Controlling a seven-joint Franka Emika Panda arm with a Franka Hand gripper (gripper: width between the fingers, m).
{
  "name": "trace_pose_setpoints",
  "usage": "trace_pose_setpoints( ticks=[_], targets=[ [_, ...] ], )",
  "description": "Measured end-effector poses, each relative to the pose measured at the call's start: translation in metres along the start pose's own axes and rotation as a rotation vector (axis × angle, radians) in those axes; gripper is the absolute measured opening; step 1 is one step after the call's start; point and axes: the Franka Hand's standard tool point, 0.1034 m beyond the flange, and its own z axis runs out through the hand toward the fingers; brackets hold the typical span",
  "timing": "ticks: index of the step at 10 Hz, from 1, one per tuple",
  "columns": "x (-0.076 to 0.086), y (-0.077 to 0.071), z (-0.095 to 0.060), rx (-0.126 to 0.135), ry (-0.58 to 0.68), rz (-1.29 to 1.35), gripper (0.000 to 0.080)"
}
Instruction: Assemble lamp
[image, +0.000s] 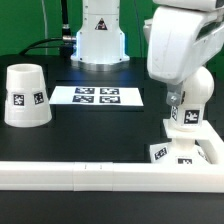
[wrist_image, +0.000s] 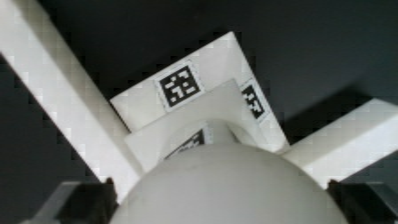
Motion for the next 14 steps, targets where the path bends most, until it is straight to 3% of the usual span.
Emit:
trace_pose_setpoints(
  ticks=[2, 5, 8, 12, 13, 14],
  targets=[
    [0.0012, -0.0018, -0.0007, 0.004, 0.002, 0.127, 0.0576],
    [-0.0017, -0.0043, -0.0006, 0.039, 0.021, 0.431, 0.0576],
    [-0.0028, -0.0033, -0.0035, 0.057, 0.021, 0.694, 0.0576],
    [-0.0021, -0.0037, -0.0039, 0.060, 0.016, 0.923, 0.0576],
    [-0.0020, -0.0042, -0.0030, 0.061, 0.015, 0.931, 0.0636],
    [-0.0022, -0.0042, -0.0027, 0.061, 0.014, 0.926, 0.0636]
  ],
)
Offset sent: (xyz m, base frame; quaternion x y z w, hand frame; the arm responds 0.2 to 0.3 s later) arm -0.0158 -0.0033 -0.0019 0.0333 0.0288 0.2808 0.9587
